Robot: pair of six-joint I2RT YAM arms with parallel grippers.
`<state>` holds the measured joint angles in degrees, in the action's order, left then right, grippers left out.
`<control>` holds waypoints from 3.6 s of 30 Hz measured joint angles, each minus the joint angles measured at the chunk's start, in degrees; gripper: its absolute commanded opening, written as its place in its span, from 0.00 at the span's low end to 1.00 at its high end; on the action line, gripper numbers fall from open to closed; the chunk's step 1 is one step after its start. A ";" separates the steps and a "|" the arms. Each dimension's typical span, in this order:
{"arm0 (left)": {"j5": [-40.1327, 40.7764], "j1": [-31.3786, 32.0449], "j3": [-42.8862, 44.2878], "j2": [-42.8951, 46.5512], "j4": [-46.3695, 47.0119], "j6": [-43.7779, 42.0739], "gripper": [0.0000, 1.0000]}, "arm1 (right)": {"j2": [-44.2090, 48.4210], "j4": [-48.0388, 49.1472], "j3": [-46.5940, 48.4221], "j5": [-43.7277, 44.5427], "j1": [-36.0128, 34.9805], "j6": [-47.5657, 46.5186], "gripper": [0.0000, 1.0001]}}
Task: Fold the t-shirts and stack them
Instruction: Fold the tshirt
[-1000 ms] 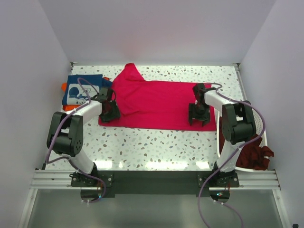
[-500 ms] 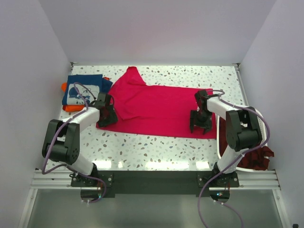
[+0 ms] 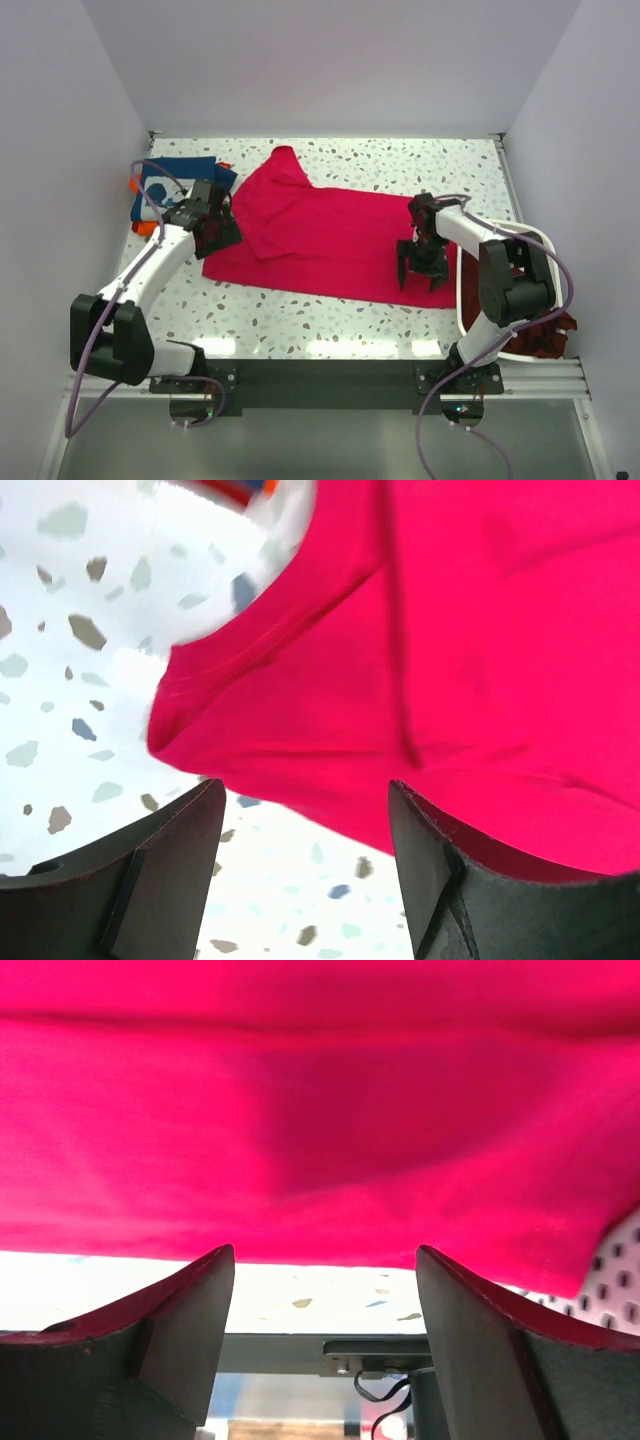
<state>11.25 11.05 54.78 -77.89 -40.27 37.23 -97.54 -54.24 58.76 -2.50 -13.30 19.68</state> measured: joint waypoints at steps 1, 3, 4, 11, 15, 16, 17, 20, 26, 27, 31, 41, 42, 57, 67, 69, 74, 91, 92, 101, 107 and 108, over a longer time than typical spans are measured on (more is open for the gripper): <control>0.37 0.83 1.60 0.85 -0.52 0.55 0.71 | 0.00 -0.70 1.46 -0.02 0.00 -0.42 0.78; 1.27 3.48 4.24 1.99 -1.27 1.51 0.71 | 0.11 -1.44 4.79 -0.02 0.00 -1.20 0.80; 1.49 5.01 5.27 2.10 -1.40 1.86 0.71 | 0.24 -1.49 6.88 -0.02 0.00 -1.66 0.82; 1.66 10.69 8.81 -5.29 -1.29 2.14 0.69 | 0.55 -1.22 12.76 -0.17 -0.09 -1.55 0.82; 1.95 10.84 9.42 -11.80 -0.37 -0.02 0.68 | 0.55 -0.09 12.96 -1.09 -0.09 1.07 0.77; 1.88 10.84 9.42 -13.22 -0.02 -0.79 0.67 | 0.55 0.15 12.96 -1.49 -0.09 1.99 0.76; 1.81 10.84 9.42 -14.27 0.33 -1.31 0.65 | 0.57 0.44 12.96 -1.66 -0.09 2.71 0.75; 1.31 10.84 9.42 -17.44 1.84 -3.39 0.64 | 0.55 1.40 12.96 -2.16 -0.09 5.01 0.73; -1.84 10.84 9.42 -20.35 4.79 -5.53 0.56 | 0.55 1.20 13.18 -2.56 -0.09 7.26 0.73; -2.36 10.84 9.42 -20.68 5.40 -5.62 0.54 | 0.57 1.09 13.27 -2.51 -0.09 7.41 0.73; -4.22 10.86 9.42 -22.10 6.60 -6.43 0.50 | 1.03 0.83 13.27 -2.36 -0.09 8.00 0.73; -6.82 10.86 8.96 -22.73 6.40 -6.03 0.39 | 2.36 0.35 13.22 -1.68 -0.09 8.24 0.73; -7.06 10.86 8.81 -22.73 6.49 -5.81 0.37 | 2.36 0.35 13.22 -1.68 -0.09 8.24 0.73; -8.04 11.65 10.78 -23.61 5.07 -4.94 0.00 | 2.34 -0.61 13.38 -1.68 -0.09 7.28 0.73; -6.47 13.79 30.71 -36.52 0.59 -9.03 0.00 | 0.13 -1.66 15.37 -1.68 -0.09 5.86 0.73; -5.99 14.38 34.07 -39.17 -1.25 -10.01 0.00 | -0.59 -1.70 15.37 -1.70 -0.09 5.75 0.73; -4.83 15.93 39.45 -43.41 -4.66 -11.87 0.00 | -1.53 -1.75 15.37 -1.77 -0.09 5.55 0.73; -5.62 16.85 55.87 -51.25 -9.90 -13.46 0.31 | -5.51 -2.12 18.25 -2.75 -0.09 4.83 0.74; -5.75 16.85 56.61 -51.74 -10.01 -13.60 0.32 | -5.60 -2.16 18.38 -2.84 -0.09 4.76 0.74; -6.97 16.85 59.28 -52.61 -10.82 -14.16 0.40 | -7.28 -2.43 19.58 -3.08 -0.09 4.66 0.74; -5.05 16.28 57.96 -51.04 -10.95 -13.33 0.42 | -8.17 -2.56 20.68 -3.15 -0.09 4.50 0.74; -4.85 15.96 57.66 -50.64 -11.13 -13.27 0.42 | -8.20 -2.58 20.74 -3.15 -0.09 4.48 0.74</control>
<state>6.39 27.00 112.44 -128.53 -51.40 23.97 -105.73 -56.82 79.50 -5.65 -13.39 24.16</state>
